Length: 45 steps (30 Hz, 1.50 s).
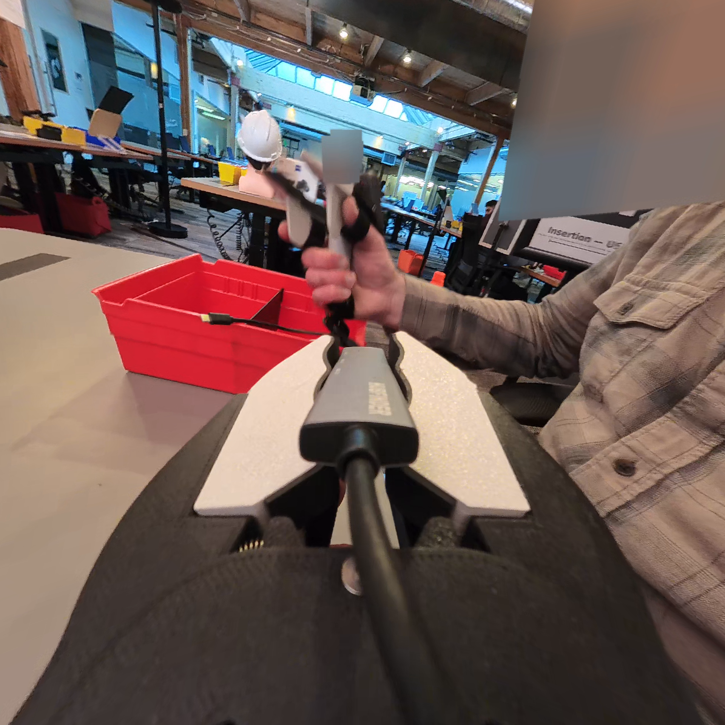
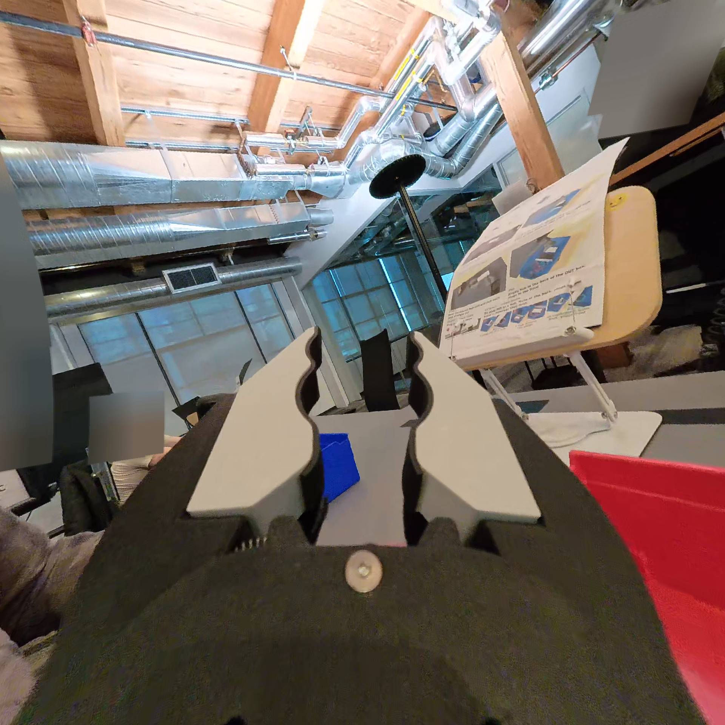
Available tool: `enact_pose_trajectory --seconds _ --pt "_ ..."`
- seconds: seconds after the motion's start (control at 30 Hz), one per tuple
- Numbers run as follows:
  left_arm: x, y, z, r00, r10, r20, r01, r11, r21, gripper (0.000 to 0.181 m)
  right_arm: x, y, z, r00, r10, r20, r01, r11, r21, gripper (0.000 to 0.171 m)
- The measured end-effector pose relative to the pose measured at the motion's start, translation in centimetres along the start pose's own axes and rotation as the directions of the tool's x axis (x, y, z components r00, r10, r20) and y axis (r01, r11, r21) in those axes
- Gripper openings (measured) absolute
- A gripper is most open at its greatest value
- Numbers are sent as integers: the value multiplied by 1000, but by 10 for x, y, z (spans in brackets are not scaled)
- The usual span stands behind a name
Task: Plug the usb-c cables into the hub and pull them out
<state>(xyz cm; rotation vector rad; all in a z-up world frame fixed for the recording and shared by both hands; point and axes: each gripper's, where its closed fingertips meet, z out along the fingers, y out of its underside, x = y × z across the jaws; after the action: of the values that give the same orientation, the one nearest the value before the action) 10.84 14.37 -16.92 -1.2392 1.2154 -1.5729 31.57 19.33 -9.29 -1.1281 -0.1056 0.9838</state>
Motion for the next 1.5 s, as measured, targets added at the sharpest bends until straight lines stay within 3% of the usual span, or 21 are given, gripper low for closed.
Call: enact_pose_trajectory --seconds 0.33,0.5,0.63,0.77,0.93,1.2,1.3,1.5 --pt "-12 24 23 996 -25 85 31 997 -64 24 -35 -26 55 990 -41 132 33 997 64 41" --pt "-38 38 21 975 -18 219 44 993 -114 24 -47 -3 95 983 -71 167 65 997 37 39" --pt "-73 62 5 921 66 383 41 963 -265 24 -53 23 119 979 -92 181 92 996 5 37" --pt "-108 80 -17 842 264 471 3 871 -492 24 -52 42 132 981 -68 183 73 997 -18 36" --pt "-133 95 -33 797 359 486 42 770 -637 24 -49 49 137 982 -59 178 62 998 -15 36" --pt "-175 125 -60 662 527 533 71 664 -745 24 -32 52 132 989 -43 143 42 999 6 35" --pt "-176 143 -73 690 530 493 155 557 -816 44 -26 56 131 991 -34 133 34 999 -1 35" --pt "-171 134 -106 737 552 390 230 339 -912 62 -17 61 129 993 -11 121 11 1000 3 35"
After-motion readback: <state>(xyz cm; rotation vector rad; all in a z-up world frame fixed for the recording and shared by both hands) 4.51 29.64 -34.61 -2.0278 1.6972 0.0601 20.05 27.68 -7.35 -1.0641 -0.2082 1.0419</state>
